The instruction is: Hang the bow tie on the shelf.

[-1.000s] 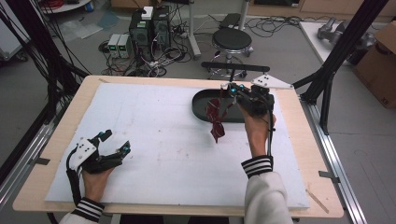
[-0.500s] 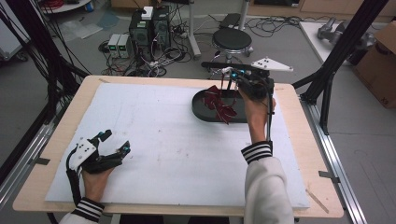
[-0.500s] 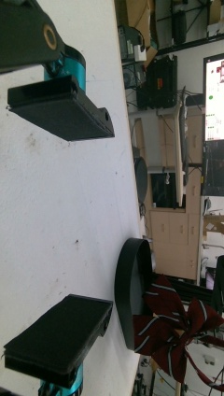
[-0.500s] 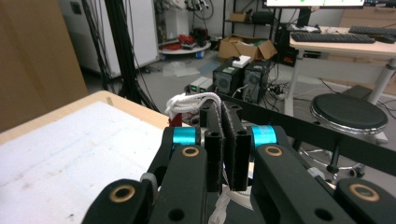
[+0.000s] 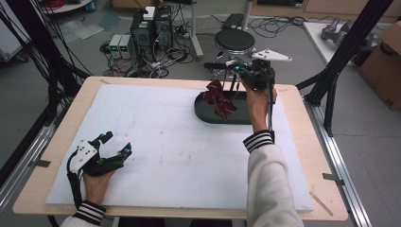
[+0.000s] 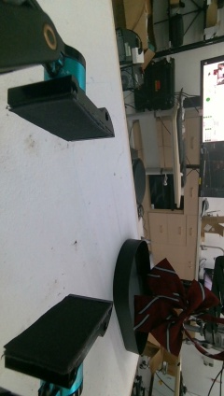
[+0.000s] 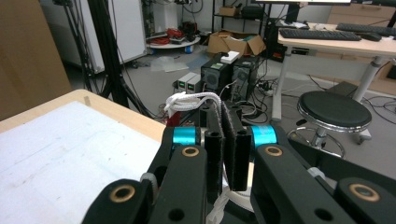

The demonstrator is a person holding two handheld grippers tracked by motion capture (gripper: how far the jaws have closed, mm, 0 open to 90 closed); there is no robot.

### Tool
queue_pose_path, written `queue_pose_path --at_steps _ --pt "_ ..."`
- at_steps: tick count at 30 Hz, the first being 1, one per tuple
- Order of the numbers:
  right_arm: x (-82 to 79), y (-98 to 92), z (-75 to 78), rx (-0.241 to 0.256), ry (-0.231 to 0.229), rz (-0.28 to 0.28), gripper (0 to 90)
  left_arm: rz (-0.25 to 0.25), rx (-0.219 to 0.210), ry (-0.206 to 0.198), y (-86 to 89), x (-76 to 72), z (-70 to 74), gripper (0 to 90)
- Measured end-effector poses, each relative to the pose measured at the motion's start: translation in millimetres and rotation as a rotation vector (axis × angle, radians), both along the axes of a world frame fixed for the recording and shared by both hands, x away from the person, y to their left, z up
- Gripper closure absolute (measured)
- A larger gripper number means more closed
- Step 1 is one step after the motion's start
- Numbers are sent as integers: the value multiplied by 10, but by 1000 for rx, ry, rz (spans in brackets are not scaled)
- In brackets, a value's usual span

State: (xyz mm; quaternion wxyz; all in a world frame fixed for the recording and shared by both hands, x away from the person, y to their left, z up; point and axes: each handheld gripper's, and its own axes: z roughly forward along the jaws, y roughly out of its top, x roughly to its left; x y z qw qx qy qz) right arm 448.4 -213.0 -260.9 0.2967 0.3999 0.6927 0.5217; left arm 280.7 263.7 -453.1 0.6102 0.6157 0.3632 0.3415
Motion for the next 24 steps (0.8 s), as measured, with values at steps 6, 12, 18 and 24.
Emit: queue_pose_path --at_steps 6,12,18,24 --pt "157 -5 -65 -18 1 -15 880 0 0 2 -1 2 1 150" --pt "270 6 -159 -50 4 -46 879 1 1 4 -2 3 1 151" --pt "403 17 -213 -56 20 -59 880 2 0 5 -3 6 1 151" --pt "481 56 -189 -72 15 -59 879 2 -1 5 -3 8 1 151"
